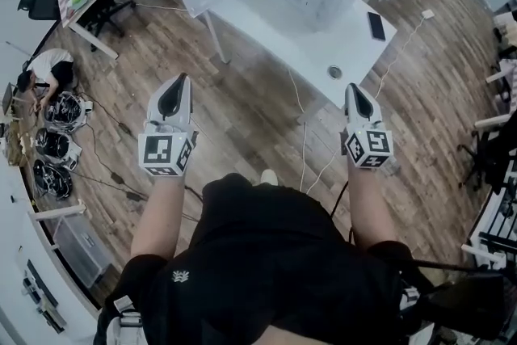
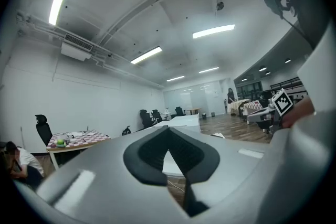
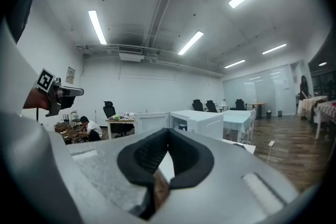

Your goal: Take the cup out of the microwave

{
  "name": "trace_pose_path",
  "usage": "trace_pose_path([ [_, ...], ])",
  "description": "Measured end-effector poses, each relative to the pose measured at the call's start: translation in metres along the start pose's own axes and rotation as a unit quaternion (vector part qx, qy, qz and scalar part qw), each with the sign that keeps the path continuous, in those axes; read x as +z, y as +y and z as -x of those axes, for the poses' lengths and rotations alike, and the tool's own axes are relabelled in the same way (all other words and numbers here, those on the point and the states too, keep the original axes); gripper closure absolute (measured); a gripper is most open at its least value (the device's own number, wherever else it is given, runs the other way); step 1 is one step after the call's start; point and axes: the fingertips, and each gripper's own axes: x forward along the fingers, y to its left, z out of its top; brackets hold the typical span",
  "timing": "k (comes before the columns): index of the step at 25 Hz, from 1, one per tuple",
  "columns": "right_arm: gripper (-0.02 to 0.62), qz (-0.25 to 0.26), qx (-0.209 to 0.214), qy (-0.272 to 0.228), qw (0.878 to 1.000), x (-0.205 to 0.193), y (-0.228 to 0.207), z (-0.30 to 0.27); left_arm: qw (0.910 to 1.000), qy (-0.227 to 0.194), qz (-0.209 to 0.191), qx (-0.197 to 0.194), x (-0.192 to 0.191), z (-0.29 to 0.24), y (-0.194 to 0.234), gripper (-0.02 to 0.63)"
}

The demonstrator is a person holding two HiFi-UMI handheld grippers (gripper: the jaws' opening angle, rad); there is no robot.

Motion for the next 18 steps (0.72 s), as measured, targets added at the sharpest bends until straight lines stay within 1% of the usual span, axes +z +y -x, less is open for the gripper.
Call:
trace_pose_path([
  [2,0.592,0.002,0.014,0.003,1.000,-0.006,0.003,-0.003,1.0000,-0.003,-0.002,0.002,-0.002,0.002,-0.008,0.603],
  [4,0.592,0.006,0.022,0.007,1.000,-0.010,0.004,-0.008,1.0000,0.002,0.006,0.007,-0.007,0.000,-0.013,0.603],
  [6,0.592,0.007,0.026,0.010,1.000,-0.011,0.001,-0.012,0.9998,0.011,0.015,0.000,-0.011,-0.003,-0.021,0.603],
  [8,0.592,0.006,0.028,0.010,1.000,-0.011,-0.003,-0.016,0.9998,0.013,0.010,-0.009,-0.012,-0.007,-0.025,0.603],
  [13,0.592,-0.006,0.022,0.013,1.000,-0.017,-0.007,-0.035,0.9998,0.021,0.003,-0.008,-0.018,-0.033,-0.009,0.603],
  [18,0.592,-0.009,0.013,0.014,1.000,-0.015,-0.011,-0.059,0.9997,0.003,-0.009,-0.022,-0.010,-0.071,0.009,0.603],
])
